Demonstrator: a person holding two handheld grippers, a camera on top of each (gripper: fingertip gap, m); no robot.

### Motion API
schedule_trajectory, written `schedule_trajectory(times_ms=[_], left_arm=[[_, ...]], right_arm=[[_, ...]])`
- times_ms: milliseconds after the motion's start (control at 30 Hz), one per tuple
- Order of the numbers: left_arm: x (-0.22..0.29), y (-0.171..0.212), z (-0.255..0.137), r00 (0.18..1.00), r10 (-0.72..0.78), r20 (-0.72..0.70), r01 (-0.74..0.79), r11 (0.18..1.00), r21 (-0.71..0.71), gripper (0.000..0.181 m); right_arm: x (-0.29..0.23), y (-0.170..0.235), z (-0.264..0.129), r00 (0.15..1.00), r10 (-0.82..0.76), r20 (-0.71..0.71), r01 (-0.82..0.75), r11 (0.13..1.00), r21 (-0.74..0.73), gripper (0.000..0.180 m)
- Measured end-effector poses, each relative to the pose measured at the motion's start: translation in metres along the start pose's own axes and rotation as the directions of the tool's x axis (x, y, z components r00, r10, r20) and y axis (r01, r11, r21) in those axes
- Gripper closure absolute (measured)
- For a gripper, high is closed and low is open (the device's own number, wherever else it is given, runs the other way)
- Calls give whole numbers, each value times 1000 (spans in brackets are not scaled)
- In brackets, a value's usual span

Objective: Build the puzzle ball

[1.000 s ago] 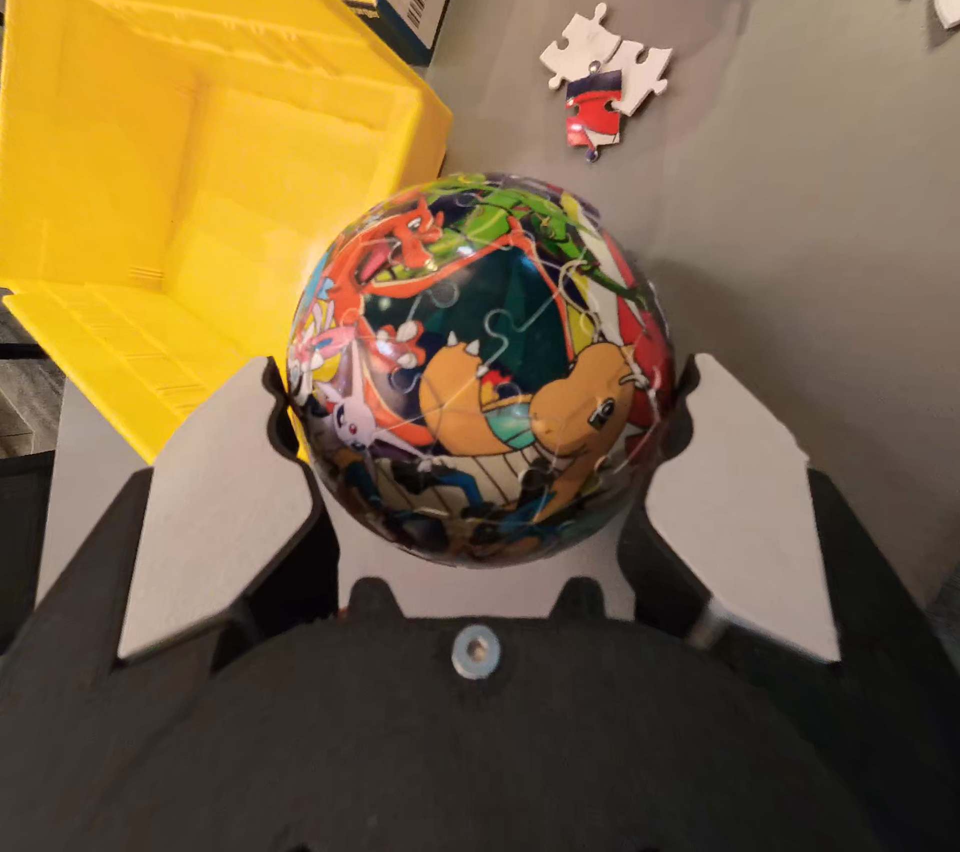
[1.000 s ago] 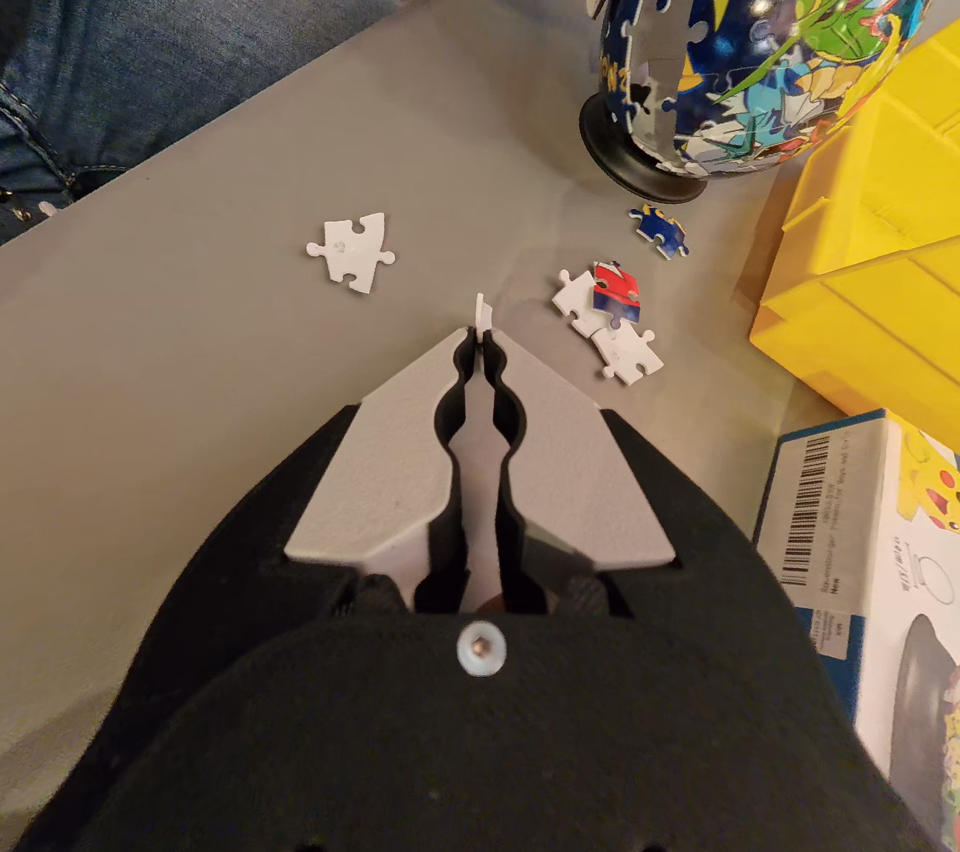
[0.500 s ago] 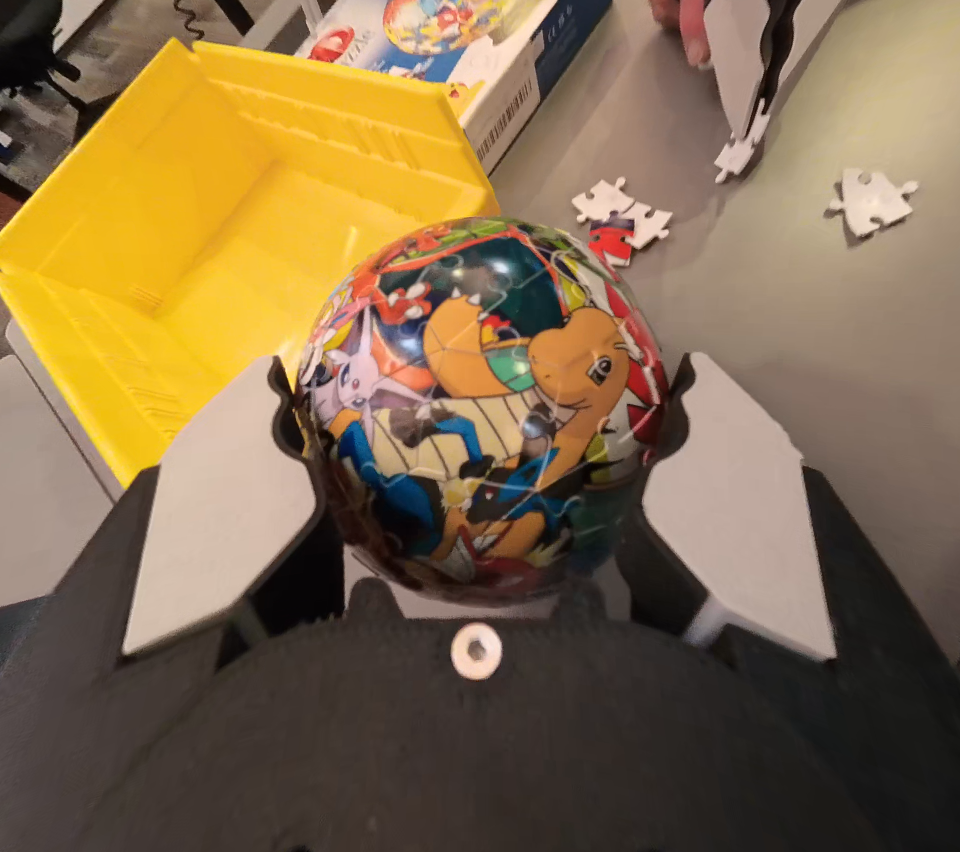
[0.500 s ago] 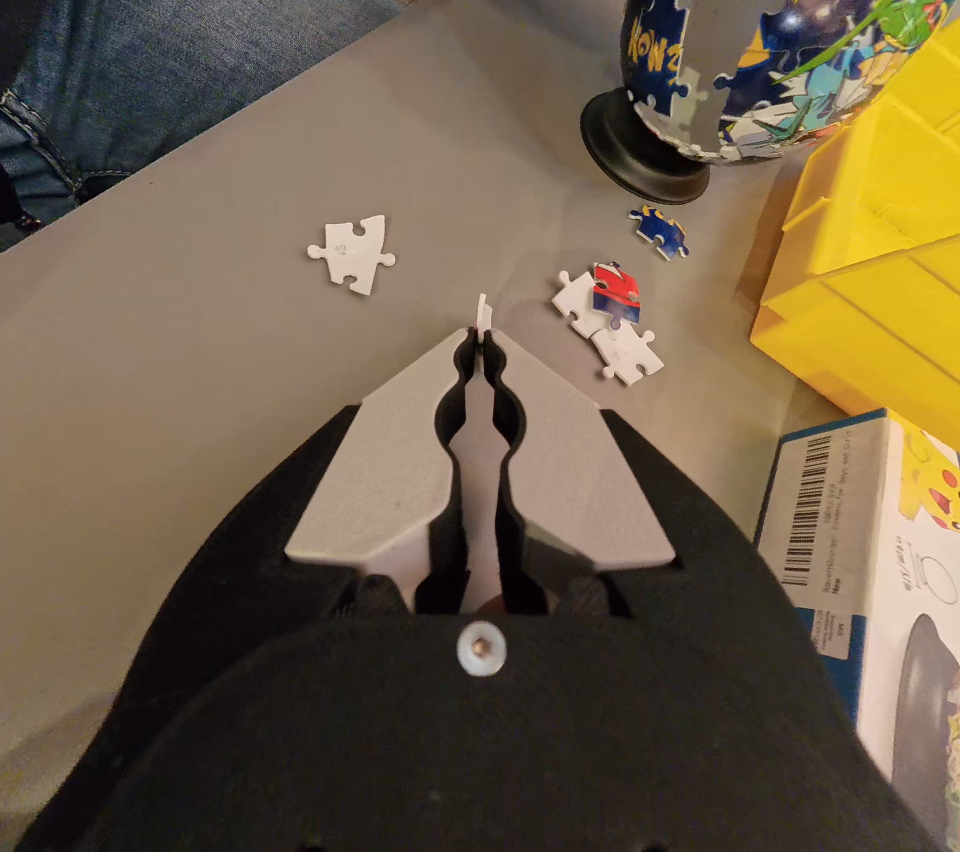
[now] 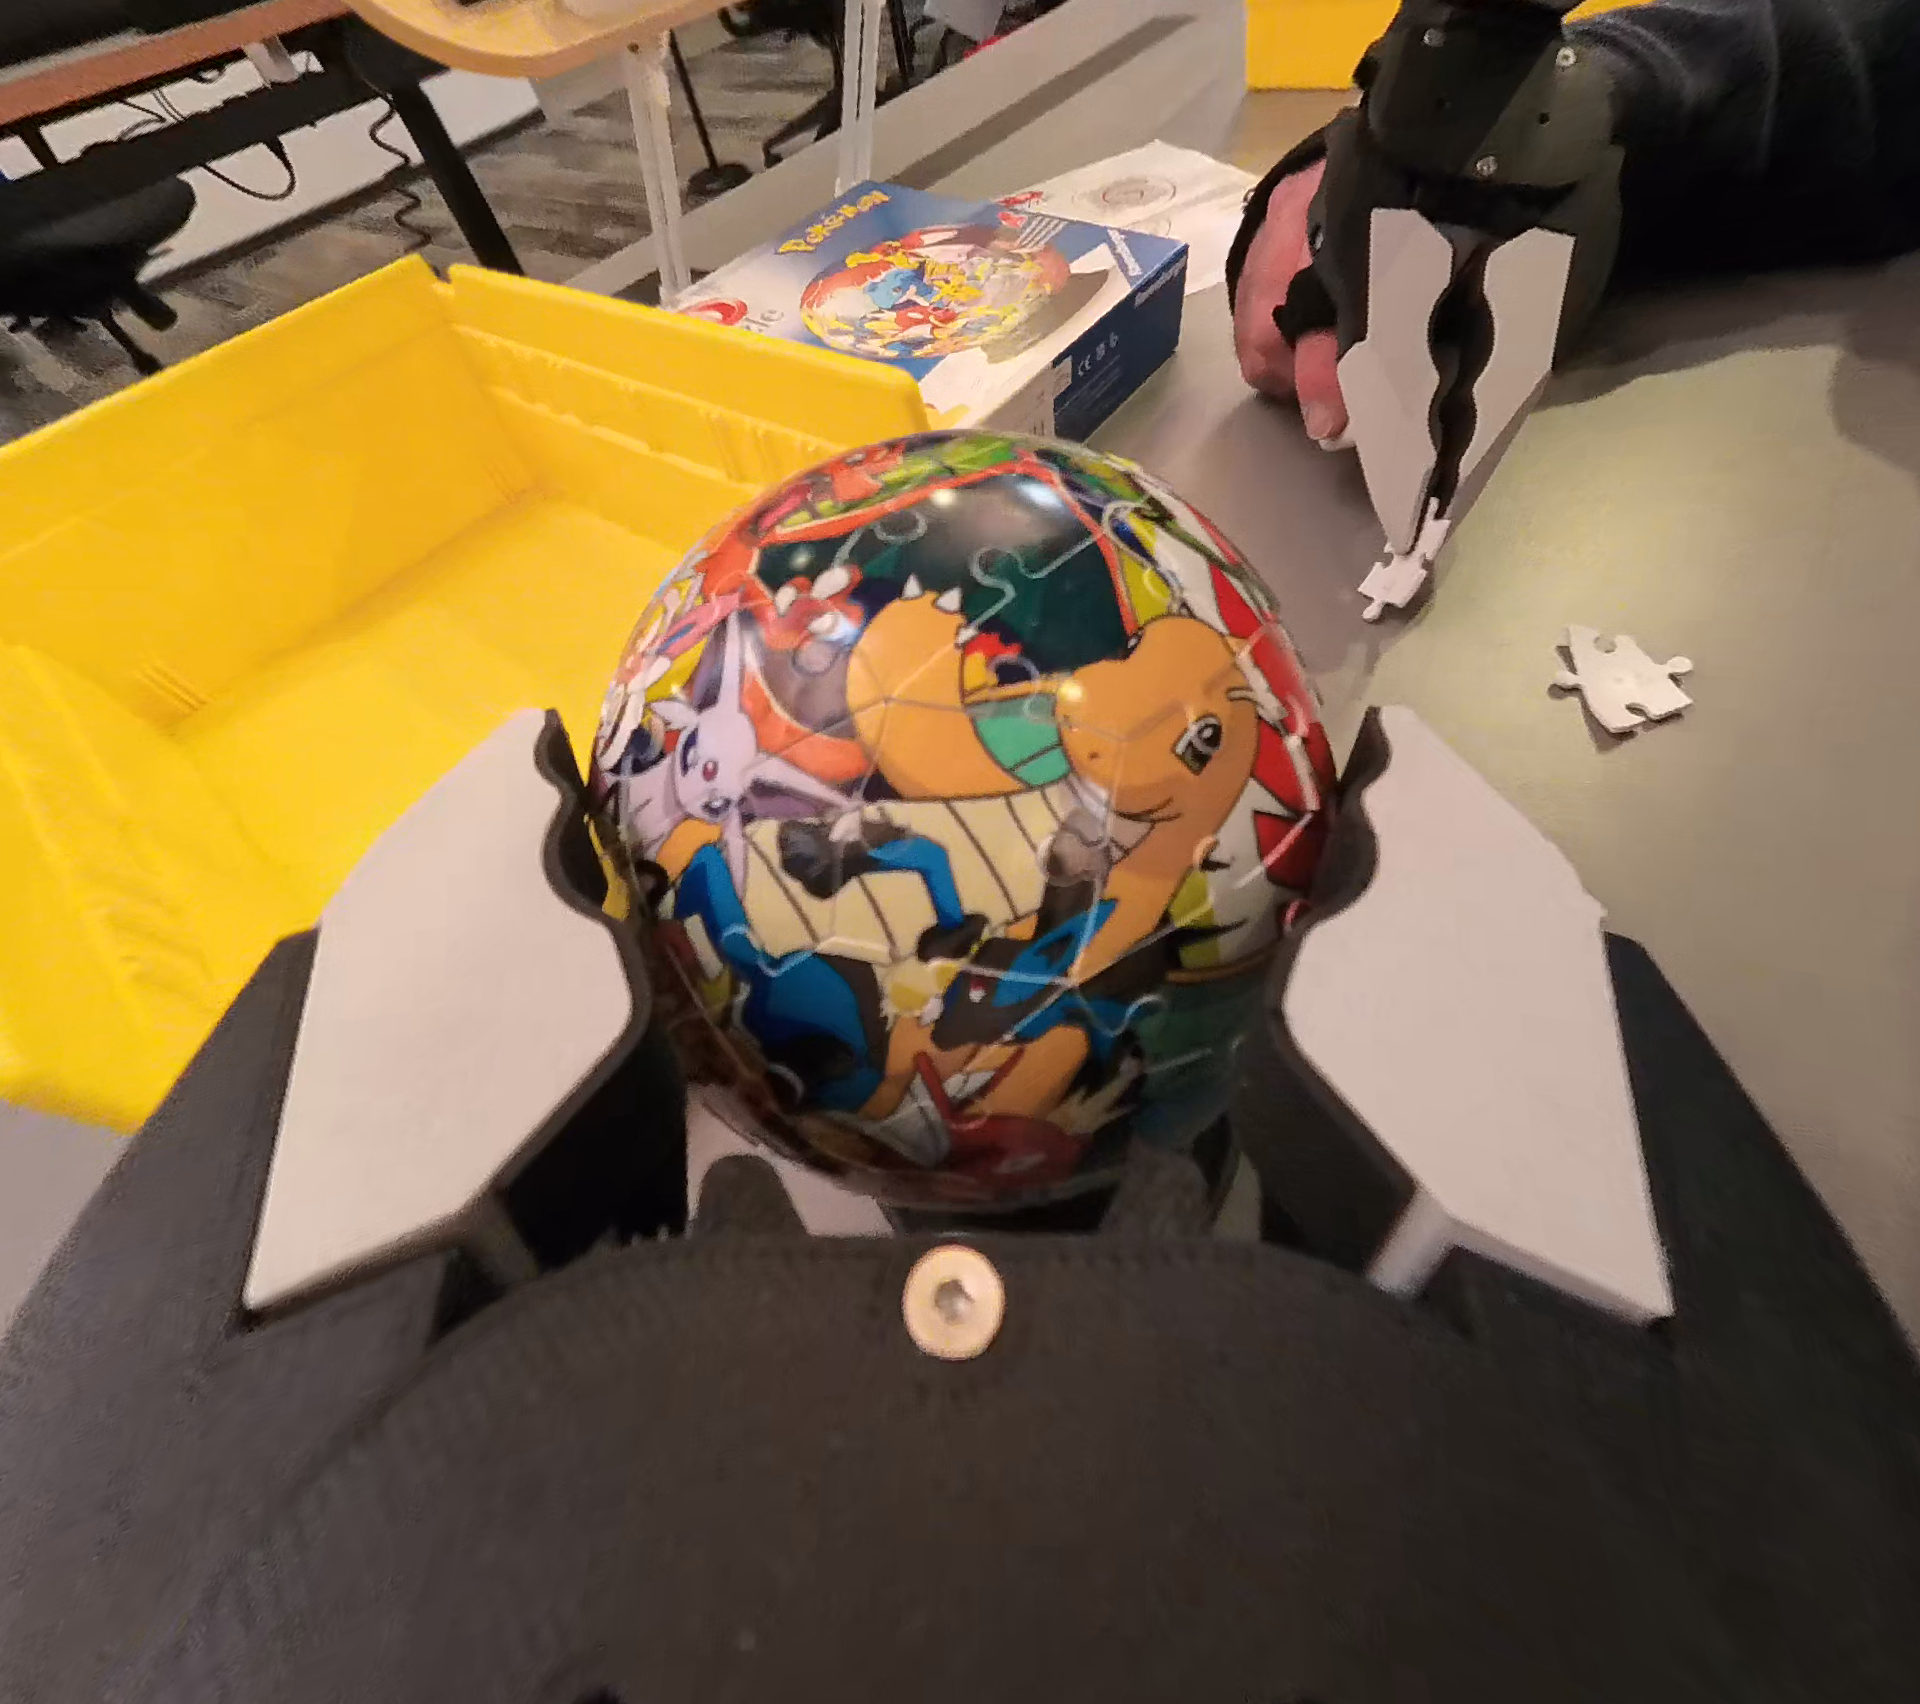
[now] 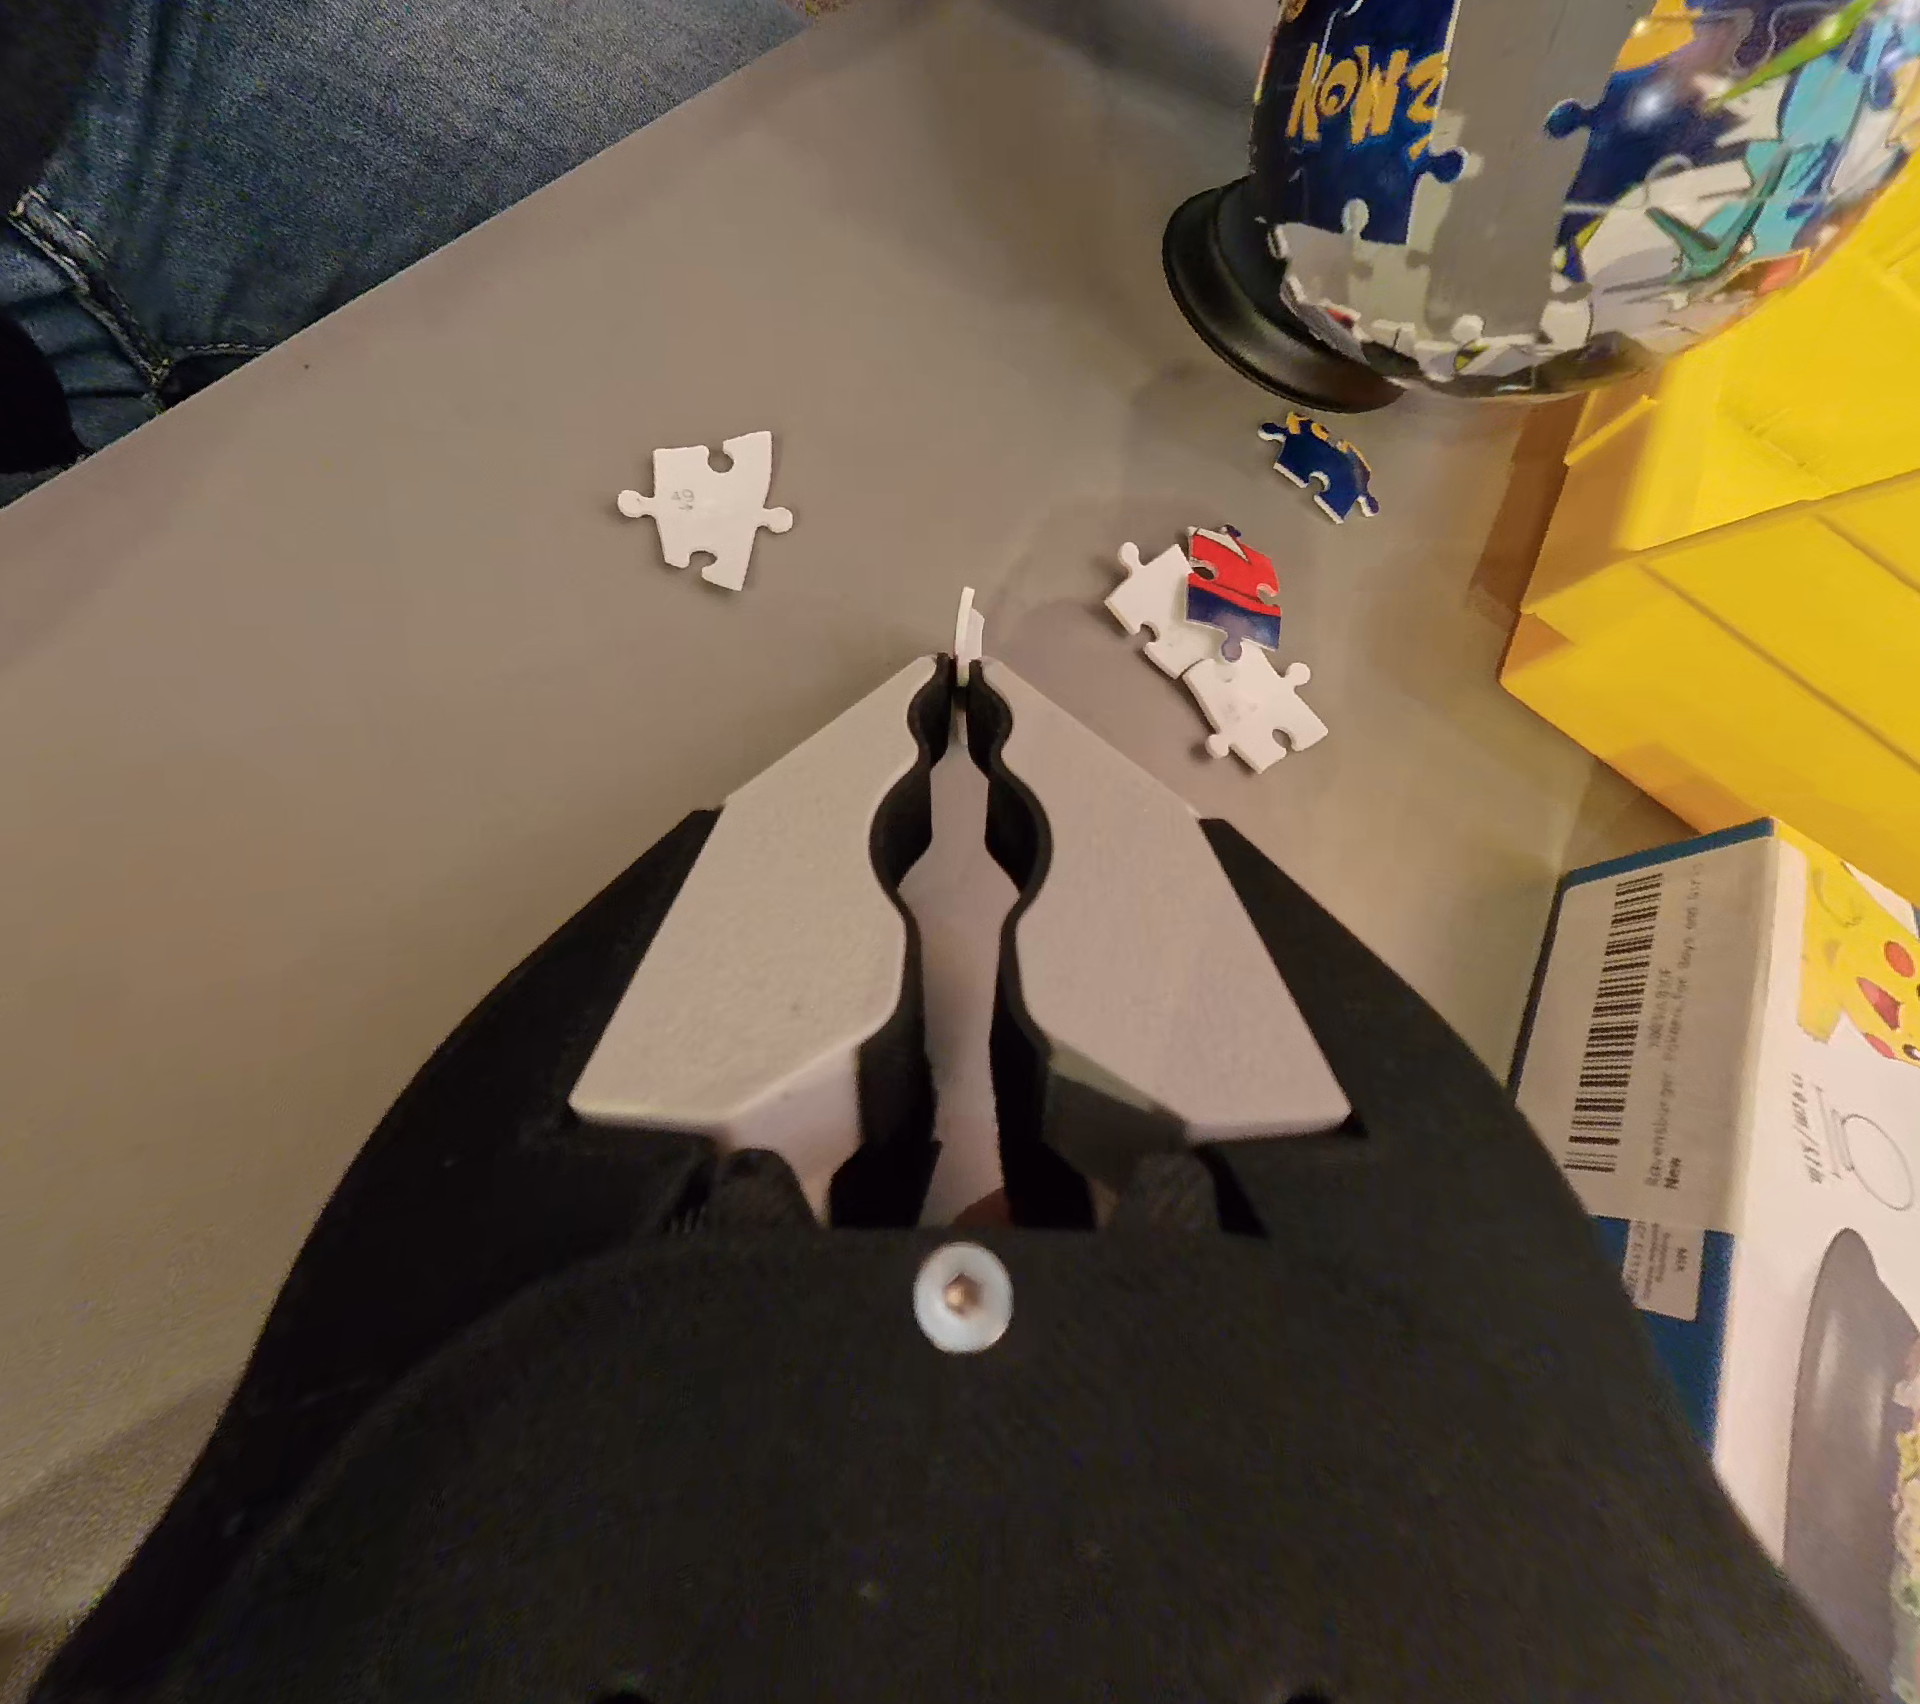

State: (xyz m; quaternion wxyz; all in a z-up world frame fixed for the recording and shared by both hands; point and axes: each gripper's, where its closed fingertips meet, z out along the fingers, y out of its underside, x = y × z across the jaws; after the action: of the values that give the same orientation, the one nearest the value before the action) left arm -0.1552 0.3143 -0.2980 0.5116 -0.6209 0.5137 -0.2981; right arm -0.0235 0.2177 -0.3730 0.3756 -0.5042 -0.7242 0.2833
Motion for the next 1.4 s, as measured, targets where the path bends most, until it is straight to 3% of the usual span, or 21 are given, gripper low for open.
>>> schedule_trajectory(times_ms=[33,700,933,1100,1400], left_arm=[[0,1,-2,1000,-4,-2,4,1000,9,47],[4,30,-23,994,103,-47,-106,991,-76,44],[8,12,-31,993,101,-69,-107,990,-89,34],[13,11,-23,972,207,-110,-228,944,-239,34],[6,26,-22,955,282,-94,-297,909,-291,49]], right_arm=[[0,0,0,1000,0,0,0,1000,0,180],[0,0,0,1000,4,6,-4,1000,-1,180],[0,1,0,1000,7,7,-7,1000,-4,179],[1,1,0,1000,9,7,-9,1000,-3,180],[1,1,0,1000,8,5,-8,1000,-3,180]])
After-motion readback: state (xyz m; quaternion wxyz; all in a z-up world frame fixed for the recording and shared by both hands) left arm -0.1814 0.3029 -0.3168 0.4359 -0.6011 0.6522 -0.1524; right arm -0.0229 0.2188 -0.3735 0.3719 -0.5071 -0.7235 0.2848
